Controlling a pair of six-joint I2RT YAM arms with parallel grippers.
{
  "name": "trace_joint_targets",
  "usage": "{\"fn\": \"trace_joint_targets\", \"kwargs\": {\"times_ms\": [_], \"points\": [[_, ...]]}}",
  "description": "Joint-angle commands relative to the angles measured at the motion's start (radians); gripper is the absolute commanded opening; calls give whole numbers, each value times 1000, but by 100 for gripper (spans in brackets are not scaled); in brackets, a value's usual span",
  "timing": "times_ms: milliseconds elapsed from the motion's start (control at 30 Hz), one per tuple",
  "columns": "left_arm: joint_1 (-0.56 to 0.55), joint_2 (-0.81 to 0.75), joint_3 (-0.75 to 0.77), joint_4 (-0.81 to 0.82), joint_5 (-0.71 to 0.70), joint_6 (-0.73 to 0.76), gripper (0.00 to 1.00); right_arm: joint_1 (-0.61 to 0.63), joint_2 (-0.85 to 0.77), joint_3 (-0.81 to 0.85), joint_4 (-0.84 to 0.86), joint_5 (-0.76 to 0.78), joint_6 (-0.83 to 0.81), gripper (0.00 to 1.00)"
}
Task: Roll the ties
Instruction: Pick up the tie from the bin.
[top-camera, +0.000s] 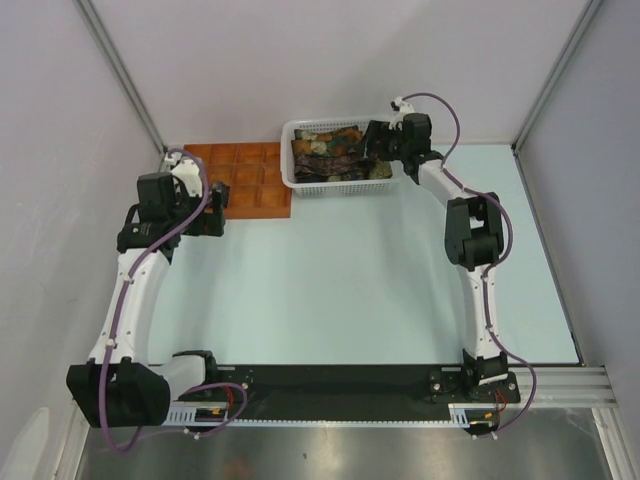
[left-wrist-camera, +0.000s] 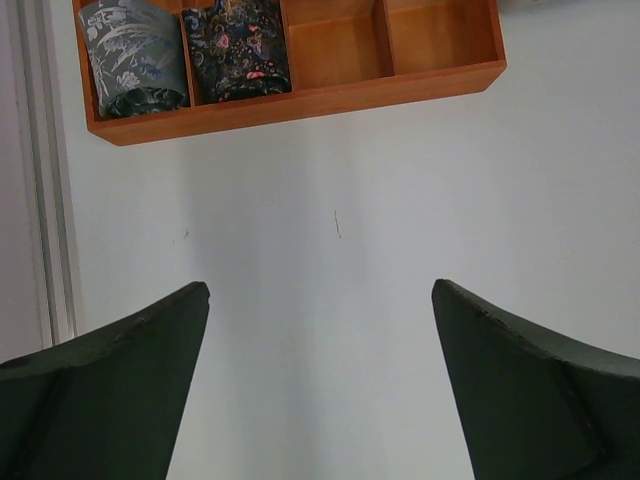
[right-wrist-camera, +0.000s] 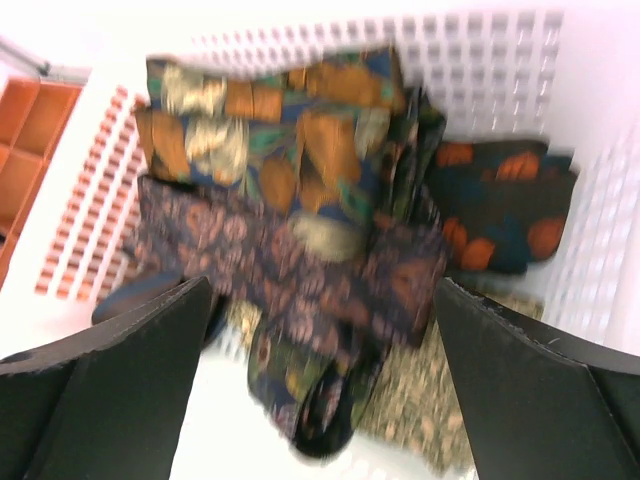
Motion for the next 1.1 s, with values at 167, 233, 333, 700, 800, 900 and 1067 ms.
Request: {"fn": "trace_joint_targets", "kwargs": {"times_ms": [167, 233, 333, 700, 800, 900, 1067], "points": [[4, -12, -4, 5, -45, 41, 100, 39, 113, 147, 195, 65, 19, 89], [6, -8, 0, 3, -48, 41, 100, 44, 131, 161, 221, 77, 29, 84], [4, -2, 2, -2, -45, 40, 100, 55, 168, 197, 233, 96, 22, 82], [6, 7, 3, -15, -91, 61, 100, 79, 286, 378, 198, 165, 32, 57], [4, 13, 3, -12, -90, 63, 99, 85, 265, 386, 195, 165, 23, 33], [6, 24, 11, -11, -84, 64, 99, 91, 217, 385, 178, 149, -1, 0], [4, 44, 31, 8, -100, 58, 99, 104, 72, 360, 169, 51, 29, 0]]}}
